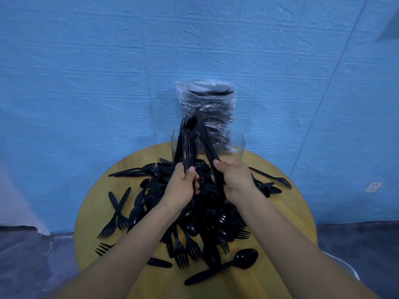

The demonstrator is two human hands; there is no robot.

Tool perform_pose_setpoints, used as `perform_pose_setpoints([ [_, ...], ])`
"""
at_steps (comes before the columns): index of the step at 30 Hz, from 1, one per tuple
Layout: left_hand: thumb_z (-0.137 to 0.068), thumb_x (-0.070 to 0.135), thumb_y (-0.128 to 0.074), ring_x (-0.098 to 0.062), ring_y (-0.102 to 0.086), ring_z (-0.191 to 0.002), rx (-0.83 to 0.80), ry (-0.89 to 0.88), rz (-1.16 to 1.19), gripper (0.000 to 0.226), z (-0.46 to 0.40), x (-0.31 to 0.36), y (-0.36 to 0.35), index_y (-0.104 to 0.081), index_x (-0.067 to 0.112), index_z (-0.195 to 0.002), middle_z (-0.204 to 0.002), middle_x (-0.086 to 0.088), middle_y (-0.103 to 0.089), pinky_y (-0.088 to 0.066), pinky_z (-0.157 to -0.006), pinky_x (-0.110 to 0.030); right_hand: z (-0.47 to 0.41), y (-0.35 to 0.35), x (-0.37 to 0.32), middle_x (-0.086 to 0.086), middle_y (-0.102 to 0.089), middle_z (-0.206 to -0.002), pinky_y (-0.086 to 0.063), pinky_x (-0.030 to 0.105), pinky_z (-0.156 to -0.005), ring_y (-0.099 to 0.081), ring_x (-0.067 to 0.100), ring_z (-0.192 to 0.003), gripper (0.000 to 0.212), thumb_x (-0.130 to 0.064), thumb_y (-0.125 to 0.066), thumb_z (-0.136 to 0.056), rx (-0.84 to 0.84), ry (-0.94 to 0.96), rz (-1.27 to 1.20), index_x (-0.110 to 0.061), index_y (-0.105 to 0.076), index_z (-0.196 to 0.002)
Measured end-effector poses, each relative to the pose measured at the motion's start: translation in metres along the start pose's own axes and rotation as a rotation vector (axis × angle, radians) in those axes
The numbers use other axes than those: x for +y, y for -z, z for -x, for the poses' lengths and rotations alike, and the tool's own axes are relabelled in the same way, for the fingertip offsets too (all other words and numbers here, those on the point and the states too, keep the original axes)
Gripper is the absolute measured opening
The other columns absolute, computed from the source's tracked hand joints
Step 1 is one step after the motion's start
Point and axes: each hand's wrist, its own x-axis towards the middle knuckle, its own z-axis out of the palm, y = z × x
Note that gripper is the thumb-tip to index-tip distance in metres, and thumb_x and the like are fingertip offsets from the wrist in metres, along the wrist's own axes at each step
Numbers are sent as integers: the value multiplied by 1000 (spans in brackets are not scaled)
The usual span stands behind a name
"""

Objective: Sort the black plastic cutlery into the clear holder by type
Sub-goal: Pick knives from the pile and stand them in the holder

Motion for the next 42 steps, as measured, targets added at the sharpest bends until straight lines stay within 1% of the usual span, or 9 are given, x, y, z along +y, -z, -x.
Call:
perform_pose_setpoints([
  [3, -102, 18, -34, -11, -48, -65, -13, -11, 25, 16, 1, -1, -5, -42, 15, -89, -79, -2, -50, -46, -59, -25, 4, -12, 2, 9, -64, -54, -44, 24, -37, -55, 18, -37, 11, -1, -54, -93, -24, -124, -167, -4, -63, -87],
  [7, -102, 20, -35, -19, -58, -83, -26, -22, 1, 13, 2, -1, -6, -47, 15, -104, -95, -9, -60, -51, -79, -40, 7, -23, 6, 13, -66, -75, -47, 27, -48, -59, 21, -54, 11, -3, -55, -93, -32, -183, -237, -6, -64, -90],
  [11, -102, 21, -36, -13, -56, -92, -26, -67, -57, 18, 1, -2, -4, -47, 11, -113, -100, -2, -59, -46, -88, -32, 11, -27, 5, 15, -65, -81, -53, 35, -68, -62, 25, -69, 11, 2, -55, -92, -13, -205, -348, -2, -62, -99],
  [17, -101, 18, -37, -5, -54, -98, -81, -97, -52, 13, 4, -2, -5, -45, 17, -111, -104, 5, -57, -41, -88, -20, 16, -29, 5, 13, -65, -81, -51, 29, -58, -63, 22, -70, 21, 5, -58, -89, 26, -187, -403, 0, -62, -109],
  [22, -101, 19, -38, -8, -55, -105, -118, -75, -11, 15, 7, 1, -4, -45, 18, -113, -110, 2, -58, -42, -95, -24, 23, -26, 5, 6, -67, -73, -52, 20, -52, -64, 15, -68, 11, 4, -60, -88, 20, -134, -336, -4, -67, -89],
  [26, -101, 18, -38, -6, -53, -107, -145, -79, 9, 15, 8, 3, -2, -45, 16, -114, -112, 4, -57, -39, -97, -22, 28, -27, 2, 3, -66, -71, -49, 15, -48, -62, 11, -66, 14, 3, -61, -88, 26, -122, -319, -8, -66, -81],
  [32, -101, 15, -39, -7, -53, -112, -168, -86, 36, 18, 12, 5, 3, -46, 17, -118, -117, 2, -57, -39, -101, -22, 31, -29, 1, 6, -67, -72, -50, 20, -48, -64, 16, -67, 16, 1, -62, -87, 1, -119, -267, -10, -67, -77],
  [38, -101, 18, -38, -9, -57, -104, -129, -93, 45, 20, 16, 6, 10, -47, 13, -118, -111, 1, -60, -46, -88, -18, 33, -28, -3, 3, -66, -58, -41, 13, -37, -60, 9, -41, 15, 0, -62, -87, 13, -76, -268, -9, -64, -76],
  [42, -101, 21, -38, -9, -59, -101, -129, -86, 36, 16, 18, 9, 11, -48, 18, -112, -106, 3, -61, -47, -90, -22, 31, -26, -1, 1, -66, -52, -49, 23, -42, -61, 14, -43, 13, -2, -65, -86, 36, -33, -247, -8, -64, -74],
])
